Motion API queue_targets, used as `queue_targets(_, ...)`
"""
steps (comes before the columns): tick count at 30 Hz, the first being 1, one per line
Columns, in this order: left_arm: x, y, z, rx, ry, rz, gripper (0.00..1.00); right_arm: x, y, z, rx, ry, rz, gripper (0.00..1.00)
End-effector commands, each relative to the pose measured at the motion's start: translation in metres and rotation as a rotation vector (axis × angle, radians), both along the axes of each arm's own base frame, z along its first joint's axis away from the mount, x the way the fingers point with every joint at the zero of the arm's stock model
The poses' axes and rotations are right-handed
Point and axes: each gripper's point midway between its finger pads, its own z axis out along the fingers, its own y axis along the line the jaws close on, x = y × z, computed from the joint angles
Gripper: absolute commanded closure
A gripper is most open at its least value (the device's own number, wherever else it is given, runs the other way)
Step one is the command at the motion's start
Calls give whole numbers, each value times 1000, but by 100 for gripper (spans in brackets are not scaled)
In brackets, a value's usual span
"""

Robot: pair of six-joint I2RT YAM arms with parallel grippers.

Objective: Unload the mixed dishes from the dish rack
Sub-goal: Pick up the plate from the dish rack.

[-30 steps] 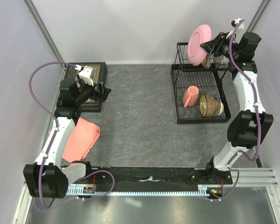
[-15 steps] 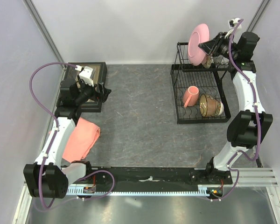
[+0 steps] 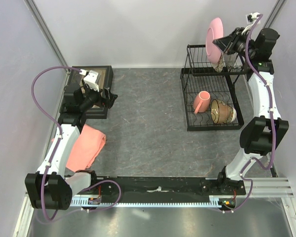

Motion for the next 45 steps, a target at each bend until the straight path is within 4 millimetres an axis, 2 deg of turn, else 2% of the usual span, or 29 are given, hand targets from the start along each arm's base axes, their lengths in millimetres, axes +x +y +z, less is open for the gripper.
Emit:
queue_targets(1, 2, -1, 12, 22, -64, -27, 7, -1, -1, 36, -17, -108, 15, 100)
queue_targets(7, 1, -1, 15, 29, -78, -32, 7, -10, 4, 50, -2, -122, 45, 100)
queue_targets(13, -3, -3, 27, 18, -104, -40, 7, -37, 20, 78, 40, -150, 126, 100)
queue_targets(17, -2, -3, 41, -1, -109, -28, 6, -69, 40, 102, 26, -204, 183, 100)
queue_targets(18, -5, -4, 36, -4, -68, -32, 6, -74, 44, 101, 23, -202, 193, 100)
queue_targets(19, -4, -5, 53, -12, -82, -33, 5, -79, 48, 103, -7, -228, 198, 100)
queue_targets(20, -3, -6, 54, -17, -59, -35, 5, -93, 60, 111, -31, -260, 215, 100)
queue_targets(21, -1, -6, 55, -22, -38, -35, 4, -95, 63, 102, -52, -222, 195, 100)
queue_targets(22, -2, -7, 66, -35, -24, -33, 2, -100, 68, 101, -83, -228, 187, 100)
queue_targets(23, -3, -8, 70, -39, -20, -35, 1, -111, 83, 103, -162, -287, 201, 100)
queue_targets(24, -2, -10, 80, -47, -28, -42, 1, -115, 85, 90, -195, -242, 191, 100)
queue_targets(25, -5, -11, 79, -50, -6, -44, 1, -117, 94, 85, -228, -235, 165, 100)
queue_targets(26, -6, -13, 84, -56, -10, -51, 1, -128, 109, 86, -294, -282, 185, 100)
queue_targets(27, -9, -16, 92, -57, -24, -73, 2, -131, 114, 70, -316, -237, 188, 100)
queue_targets(28, -13, -19, 92, -54, -16, -94, 2, -131, 115, 64, -343, -229, 161, 100)
queue_targets(29, -17, -23, 94, -55, -13, -126, 3, -138, 125, 61, -362, -232, 170, 100)
queue_targets(30, -18, -26, 101, -41, -30, -150, 4, -139, 127, 46, -414, -215, 175, 100)
queue_targets(32, -22, -33, 97, -32, 4, -189, 6, -144, 139, 23, -494, -172, 164, 100)
queue_targets(33, -23, -35, 108, -25, -11, -194, 6, -144, 142, 14, -553, -186, 164, 100)
queue_targets(34, -21, -41, 103, -19, 16, -206, 7, -148, 144, 10, -582, -189, 155, 100)
queue_targets(35, -21, -41, 100, -7, 45, -197, 8, -151, 154, -6, -625, -173, 158, 100)
queue_targets(36, -20, -43, 109, 6, 29, -200, 9, -153, 156, -12, -666, -185, 155, 100)
queue_targets(37, -19, -48, 108, 12, 42, -207, 10, -164, 170, -16, -689, -203, 183, 100)
queue_targets(38, -16, -49, 109, 22, 46, -202, 11, -163, 168, -29, -737, -181, 147, 100)
queue_targets(40, -19, -56, 116, 36, 48, -218, 11, -170, 176, -39, -809, -208, 147, 100)
queue_targets(41, -16, -59, 112, 45, 68, -220, 11, -181, 191, -53, -843, -216, 178, 100)
queue_targets(42, -18, -61, 118, 55, 64, -229, 11, -180, 188, -56, -884, -215, 134, 100)
queue_targets(43, -20, -68, 118, 63, 73, -247, 11, -191, 200, -60, -918, -242, 154, 100)
queue_targets(45, -18, -72, 115, 95, 96, -254, 11, -193, 200, -75, -983, -240, 126, 100)
